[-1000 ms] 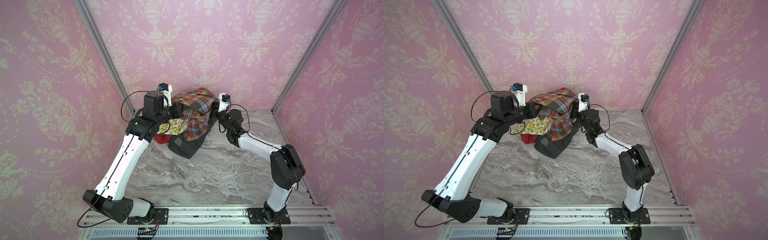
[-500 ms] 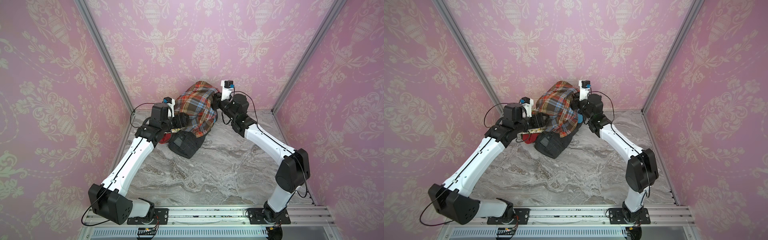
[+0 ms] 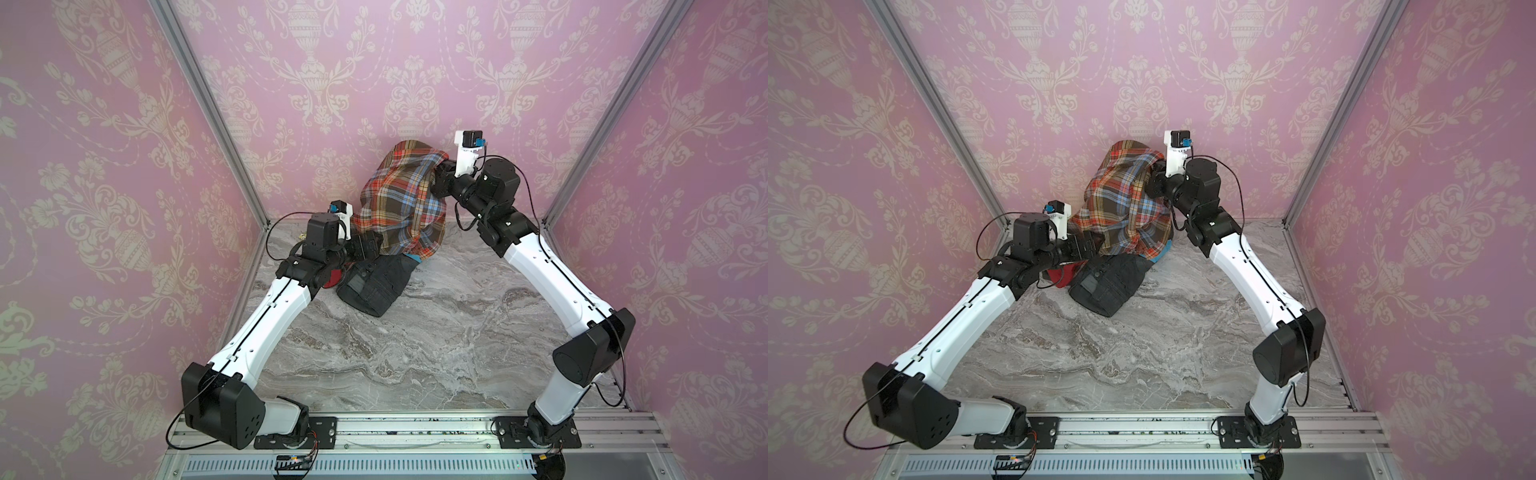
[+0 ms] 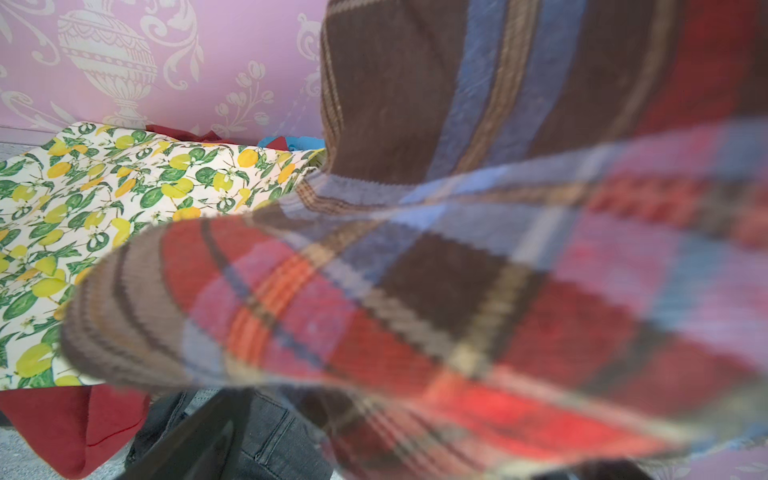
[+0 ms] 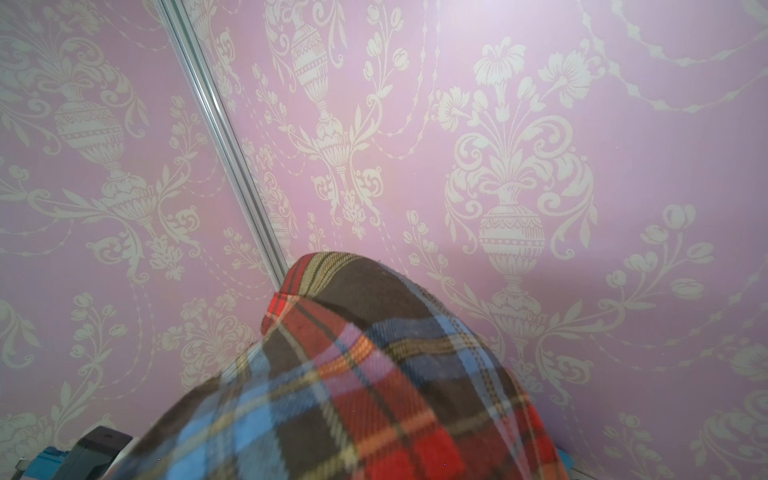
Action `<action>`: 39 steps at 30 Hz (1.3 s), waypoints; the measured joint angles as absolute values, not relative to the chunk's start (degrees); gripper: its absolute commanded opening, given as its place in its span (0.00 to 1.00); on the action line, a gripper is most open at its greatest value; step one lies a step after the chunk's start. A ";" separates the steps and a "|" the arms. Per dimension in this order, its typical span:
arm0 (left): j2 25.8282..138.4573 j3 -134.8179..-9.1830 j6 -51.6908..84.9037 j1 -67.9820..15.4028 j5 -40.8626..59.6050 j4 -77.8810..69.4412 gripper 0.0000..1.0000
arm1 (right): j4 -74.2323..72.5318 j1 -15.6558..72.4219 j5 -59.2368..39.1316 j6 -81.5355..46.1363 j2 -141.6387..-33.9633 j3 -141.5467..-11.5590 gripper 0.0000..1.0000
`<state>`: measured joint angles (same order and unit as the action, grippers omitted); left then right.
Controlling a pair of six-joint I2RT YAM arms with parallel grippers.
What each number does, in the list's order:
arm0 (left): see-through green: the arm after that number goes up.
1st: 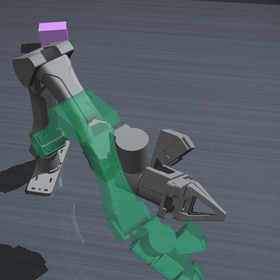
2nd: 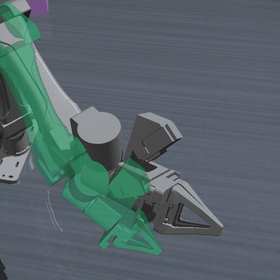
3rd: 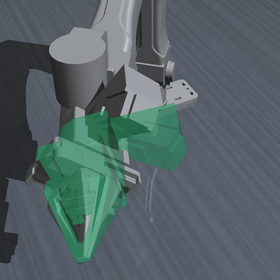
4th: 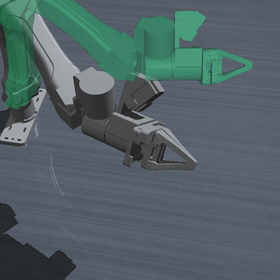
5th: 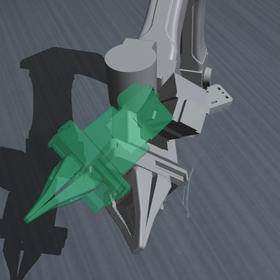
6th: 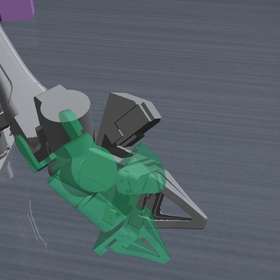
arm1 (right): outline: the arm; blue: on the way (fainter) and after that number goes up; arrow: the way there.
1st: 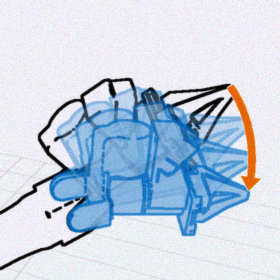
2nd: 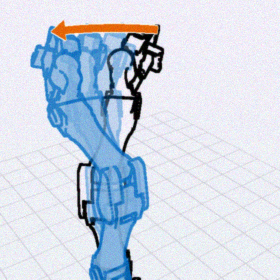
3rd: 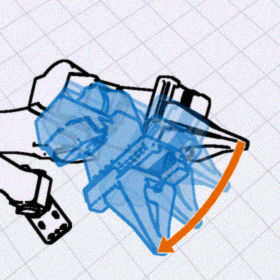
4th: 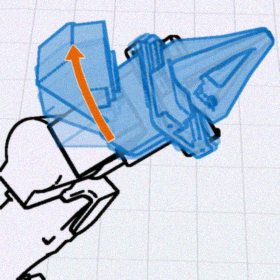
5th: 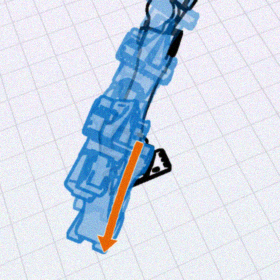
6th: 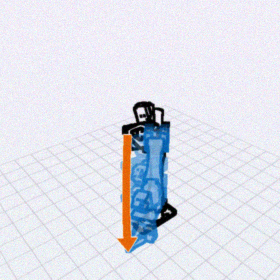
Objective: Pick out a specific cloth from the pile
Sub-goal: 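Pull the plaid shirt from the pile with the right gripper while the left releases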
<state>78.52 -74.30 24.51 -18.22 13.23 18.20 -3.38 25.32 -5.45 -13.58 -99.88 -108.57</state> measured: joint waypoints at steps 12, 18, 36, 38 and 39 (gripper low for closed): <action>81.43 -74.02 24.01 -18.22 13.23 16.73 0.99 | 4.93 22.90 -3.33 -12.19 -99.50 -117.45 0.00; 83.40 -72.53 23.92 -18.22 14.68 15.84 0.99 | 7.64 19.20 -1.37 -11.79 -97.30 -119.92 0.00; 88.49 -71.90 23.29 -23.75 17.41 12.91 0.99 | 16.34 4.03 0.86 -11.57 -86.67 -114.28 0.00; 89.69 -72.18 22.87 -24.84 17.15 12.95 0.99 | 16.97 2.61 0.86 -11.55 -86.02 -112.36 0.00; 90.26 -72.31 22.72 -25.41 17.02 12.95 0.99 | 17.28 1.96 0.89 -11.46 -85.73 -111.44 0.00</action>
<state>90.26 -72.31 22.72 -25.41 17.02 12.95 17.28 1.96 0.89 -11.46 -85.73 -111.44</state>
